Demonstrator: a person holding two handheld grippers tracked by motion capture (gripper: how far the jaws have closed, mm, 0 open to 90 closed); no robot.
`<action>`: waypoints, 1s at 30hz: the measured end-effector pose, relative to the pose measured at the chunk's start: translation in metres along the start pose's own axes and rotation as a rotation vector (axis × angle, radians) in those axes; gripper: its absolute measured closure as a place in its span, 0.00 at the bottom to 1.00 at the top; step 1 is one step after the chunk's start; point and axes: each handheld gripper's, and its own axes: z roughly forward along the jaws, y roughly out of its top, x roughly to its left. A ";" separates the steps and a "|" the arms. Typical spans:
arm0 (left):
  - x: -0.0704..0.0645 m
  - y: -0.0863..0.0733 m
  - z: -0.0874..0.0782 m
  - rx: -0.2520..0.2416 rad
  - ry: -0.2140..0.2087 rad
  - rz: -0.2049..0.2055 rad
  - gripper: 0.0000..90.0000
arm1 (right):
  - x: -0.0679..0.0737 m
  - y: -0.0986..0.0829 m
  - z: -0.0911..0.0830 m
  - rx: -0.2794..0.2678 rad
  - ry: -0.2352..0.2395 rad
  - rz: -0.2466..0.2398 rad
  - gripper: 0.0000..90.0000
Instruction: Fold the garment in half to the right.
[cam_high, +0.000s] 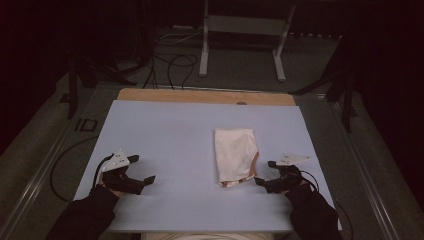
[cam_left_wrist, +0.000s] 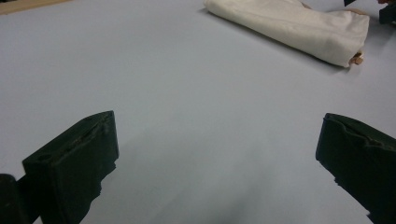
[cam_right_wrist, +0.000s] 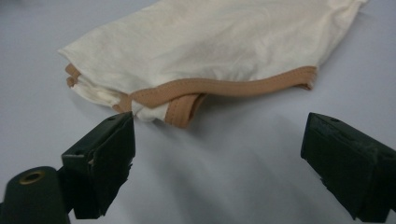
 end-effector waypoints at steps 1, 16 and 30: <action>0.000 0.000 0.000 0.001 0.000 0.001 0.00 | 0.001 -0.002 -0.001 -0.004 -0.005 0.001 0.11; -0.002 -0.001 0.000 0.005 0.001 0.013 0.00 | 0.004 -0.012 0.000 0.012 -0.074 -0.014 0.11; -0.007 0.000 0.001 0.008 -0.011 0.030 0.00 | 0.004 -0.009 0.002 0.008 -0.078 -0.025 0.11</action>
